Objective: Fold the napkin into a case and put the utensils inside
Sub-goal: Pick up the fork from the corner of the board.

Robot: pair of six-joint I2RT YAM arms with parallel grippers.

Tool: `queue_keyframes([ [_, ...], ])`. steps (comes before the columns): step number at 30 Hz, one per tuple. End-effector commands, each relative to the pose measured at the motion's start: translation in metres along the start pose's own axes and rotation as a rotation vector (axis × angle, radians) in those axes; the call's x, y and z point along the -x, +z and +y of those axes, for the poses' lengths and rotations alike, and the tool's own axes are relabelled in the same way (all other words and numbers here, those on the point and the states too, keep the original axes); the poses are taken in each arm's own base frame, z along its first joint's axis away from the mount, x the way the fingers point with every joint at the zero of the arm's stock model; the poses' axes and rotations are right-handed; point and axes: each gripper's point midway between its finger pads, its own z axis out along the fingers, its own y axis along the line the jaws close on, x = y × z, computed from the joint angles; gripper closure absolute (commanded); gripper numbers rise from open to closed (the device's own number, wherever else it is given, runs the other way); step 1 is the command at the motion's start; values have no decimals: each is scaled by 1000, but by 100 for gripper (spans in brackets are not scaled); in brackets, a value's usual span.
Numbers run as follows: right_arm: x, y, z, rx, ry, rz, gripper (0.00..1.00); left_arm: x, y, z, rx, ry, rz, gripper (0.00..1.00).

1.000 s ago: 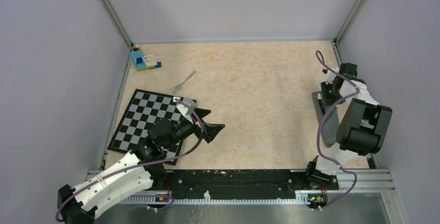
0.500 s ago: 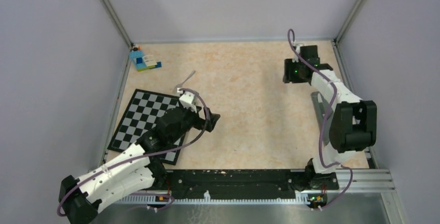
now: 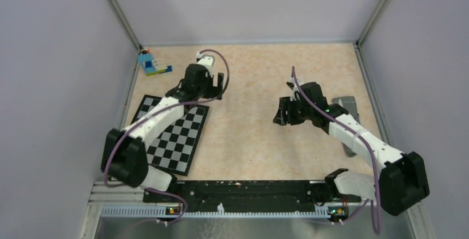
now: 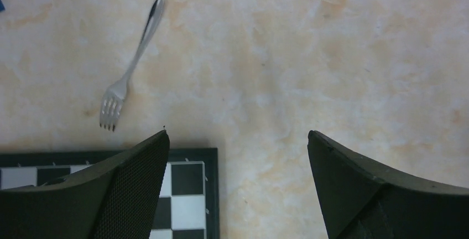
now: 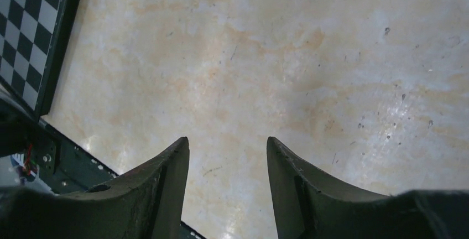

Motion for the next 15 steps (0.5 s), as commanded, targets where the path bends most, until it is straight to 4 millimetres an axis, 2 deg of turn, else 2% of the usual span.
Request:
queue_keyframes([
  [1,0,-28,19,95,-27,-70,47,6,46,34,67,213,139,3],
  [4,-10,-41,26,140,-36,-84,47,5,67,56,129,243,250,1],
  [7,-17,-49,32,188,-29,-118,47,1,84,74,166,288,287,1],
  [10,-14,-58,42,241,-43,-153,47,-3,93,91,194,330,351,1],
  [15,-12,-59,42,237,-64,-152,46,-14,109,111,151,326,431,4],
])
